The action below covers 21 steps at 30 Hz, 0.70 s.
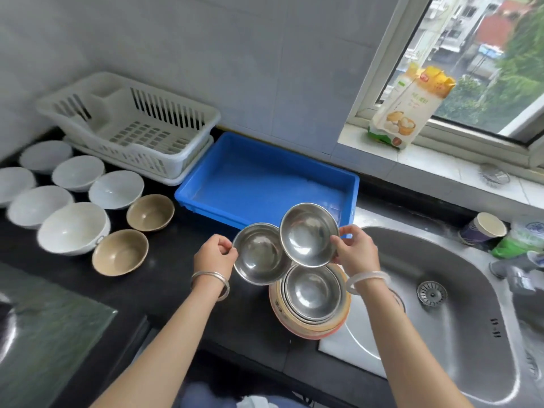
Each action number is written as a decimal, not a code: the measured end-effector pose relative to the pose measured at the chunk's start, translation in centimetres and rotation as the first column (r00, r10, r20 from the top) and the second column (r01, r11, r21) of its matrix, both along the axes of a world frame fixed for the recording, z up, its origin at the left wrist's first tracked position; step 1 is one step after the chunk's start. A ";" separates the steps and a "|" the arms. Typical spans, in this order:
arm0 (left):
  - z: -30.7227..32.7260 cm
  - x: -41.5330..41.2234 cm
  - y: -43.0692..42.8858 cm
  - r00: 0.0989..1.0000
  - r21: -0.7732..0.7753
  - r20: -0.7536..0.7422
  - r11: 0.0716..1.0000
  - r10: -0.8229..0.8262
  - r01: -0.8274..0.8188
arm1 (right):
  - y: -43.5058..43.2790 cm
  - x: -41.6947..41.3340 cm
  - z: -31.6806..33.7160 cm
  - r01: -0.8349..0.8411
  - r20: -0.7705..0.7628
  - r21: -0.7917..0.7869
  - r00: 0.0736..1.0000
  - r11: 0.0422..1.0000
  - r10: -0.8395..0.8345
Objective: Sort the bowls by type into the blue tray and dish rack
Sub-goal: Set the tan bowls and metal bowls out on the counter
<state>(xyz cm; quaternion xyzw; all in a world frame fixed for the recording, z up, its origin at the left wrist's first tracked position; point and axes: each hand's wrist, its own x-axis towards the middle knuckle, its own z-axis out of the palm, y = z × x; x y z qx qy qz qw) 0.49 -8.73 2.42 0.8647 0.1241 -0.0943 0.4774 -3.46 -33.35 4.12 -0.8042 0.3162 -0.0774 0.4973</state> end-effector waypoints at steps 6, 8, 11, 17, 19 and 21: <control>-1.7 -0.9 6.9 0.956 -0.041 -0.113 0.960 0.272 -0.278 | 6.2 4.1 -2.2 -0.178 -0.079 0.088 0.979 0.980 0.186; -2.5 -1.3 9.0 0.932 -0.040 -0.138 0.938 0.335 -0.343 | 8.4 5.5 -3.1 -0.245 -0.111 0.120 0.960 0.962 0.258; -3.4 -1.8 11.7 0.896 -0.021 -0.157 0.906 0.415 -0.423 | 11.3 7.7 -4.5 -0.312 -0.143 0.154 0.932 0.937 0.334; -4.9 -1.7 15.1 0.837 0.003 -0.194 0.854 0.511 -0.521 | 16.5 11.4 -7.0 -0.343 -0.244 0.244 0.883 0.907 0.400; -5.4 -1.5 15.7 0.826 0.004 -0.204 0.845 0.525 -0.535 | 17.8 12.1 -7.6 -0.326 -0.264 0.265 0.881 0.907 0.393; -5.8 -1.4 16.2 0.819 0.014 -0.214 0.840 0.533 -0.543 | 18.9 12.7 -8.3 -0.281 -0.271 0.312 0.889 0.907 0.369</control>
